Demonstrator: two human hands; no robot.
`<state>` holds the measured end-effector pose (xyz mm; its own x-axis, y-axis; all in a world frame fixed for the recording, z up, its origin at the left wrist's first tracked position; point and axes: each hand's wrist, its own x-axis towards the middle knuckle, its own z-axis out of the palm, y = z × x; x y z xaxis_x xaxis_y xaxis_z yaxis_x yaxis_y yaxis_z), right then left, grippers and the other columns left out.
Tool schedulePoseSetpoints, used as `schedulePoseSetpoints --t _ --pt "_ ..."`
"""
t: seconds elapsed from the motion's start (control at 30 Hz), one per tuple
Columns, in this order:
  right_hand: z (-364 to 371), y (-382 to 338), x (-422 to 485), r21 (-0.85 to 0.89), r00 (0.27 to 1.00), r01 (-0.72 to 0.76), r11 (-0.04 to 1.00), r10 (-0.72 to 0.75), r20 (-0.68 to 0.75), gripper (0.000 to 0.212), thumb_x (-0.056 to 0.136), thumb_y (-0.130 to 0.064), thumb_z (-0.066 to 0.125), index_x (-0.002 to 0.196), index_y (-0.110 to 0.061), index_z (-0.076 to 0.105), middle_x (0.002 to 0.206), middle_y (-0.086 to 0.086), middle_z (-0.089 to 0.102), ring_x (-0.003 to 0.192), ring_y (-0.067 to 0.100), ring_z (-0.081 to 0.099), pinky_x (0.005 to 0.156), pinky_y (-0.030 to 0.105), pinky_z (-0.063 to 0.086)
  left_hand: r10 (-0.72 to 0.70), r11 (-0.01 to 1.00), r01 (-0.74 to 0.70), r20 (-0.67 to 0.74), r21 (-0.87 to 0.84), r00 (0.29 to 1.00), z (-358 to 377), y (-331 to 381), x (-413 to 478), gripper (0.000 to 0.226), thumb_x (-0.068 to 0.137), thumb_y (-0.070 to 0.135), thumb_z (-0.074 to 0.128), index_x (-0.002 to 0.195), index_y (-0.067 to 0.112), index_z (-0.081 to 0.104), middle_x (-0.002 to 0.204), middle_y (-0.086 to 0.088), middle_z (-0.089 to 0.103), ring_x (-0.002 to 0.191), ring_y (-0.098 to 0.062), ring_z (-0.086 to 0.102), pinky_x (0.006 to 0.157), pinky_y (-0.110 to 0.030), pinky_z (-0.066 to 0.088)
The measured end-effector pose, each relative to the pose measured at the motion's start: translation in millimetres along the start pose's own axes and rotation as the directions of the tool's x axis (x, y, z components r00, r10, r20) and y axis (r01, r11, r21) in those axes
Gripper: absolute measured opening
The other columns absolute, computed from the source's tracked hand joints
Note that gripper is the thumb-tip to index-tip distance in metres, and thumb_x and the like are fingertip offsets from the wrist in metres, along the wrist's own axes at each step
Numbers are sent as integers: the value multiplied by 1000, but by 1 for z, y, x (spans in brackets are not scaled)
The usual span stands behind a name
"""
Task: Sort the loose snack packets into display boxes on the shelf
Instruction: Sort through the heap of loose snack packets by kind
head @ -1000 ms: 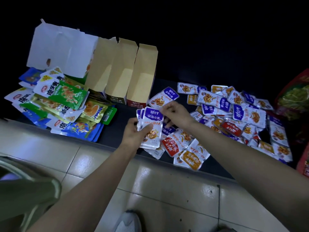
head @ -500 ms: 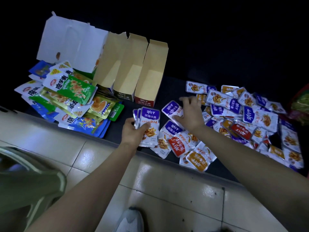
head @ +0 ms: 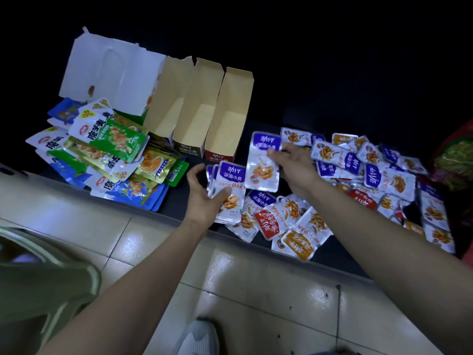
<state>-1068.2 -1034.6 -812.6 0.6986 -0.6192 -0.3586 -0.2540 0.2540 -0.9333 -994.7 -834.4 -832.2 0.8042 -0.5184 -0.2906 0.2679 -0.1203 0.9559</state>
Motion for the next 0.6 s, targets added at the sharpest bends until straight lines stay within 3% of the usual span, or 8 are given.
schedulePoseSetpoints --t 0.07,0.17,0.23,0.37,0.5,0.6 --pt "6 1 -12 9 992 -91 996 90 93 6 93 -12 62 97 -10 58 100 11 69 93 24 67 85 35 57 58 998 -58 57 1 997 0 3 -2 60 88 -3 65 127 26 31 111 -4 64 93 -15 69 69 -26 58" --pt "9 5 -24 31 975 -155 987 148 164 14 92 -13 63 104 -8 57 103 12 69 90 20 68 75 27 58 77 995 -84 123 54 989 4 7 -4 38 94 3 60 124 18 41 117 -6 62 98 -18 68 67 -27 58" --pt "14 6 -30 -10 978 -144 990 144 151 15 92 -13 64 105 -9 56 103 12 69 89 19 68 73 26 58 71 995 -79 132 58 989 8 10 -5 28 98 6 53 122 16 42 116 -2 59 96 -14 67 65 -24 57" --pt "31 8 -41 -99 992 -72 993 82 99 26 93 -18 64 114 -11 51 108 8 64 98 22 66 85 33 55 54 999 -54 131 -3 990 15 18 -8 15 104 13 42 119 14 41 111 -5 61 84 -8 68 64 -21 55" --pt "41 1 -45 -69 993 -26 997 34 117 37 96 -16 59 128 -18 41 116 11 61 104 24 63 88 38 54 123 992 -125 150 2 981 16 23 -7 36 96 4 57 124 13 35 105 2 62 82 -4 69 68 -20 55" --pt "42 -4 -48 138 931 -287 948 243 272 59 96 -5 54 145 -22 25 112 10 62 98 26 65 84 47 55 88 995 -93 142 26 986 18 24 -3 41 97 0 52 125 15 26 107 -4 62 82 -6 67 65 -18 54"
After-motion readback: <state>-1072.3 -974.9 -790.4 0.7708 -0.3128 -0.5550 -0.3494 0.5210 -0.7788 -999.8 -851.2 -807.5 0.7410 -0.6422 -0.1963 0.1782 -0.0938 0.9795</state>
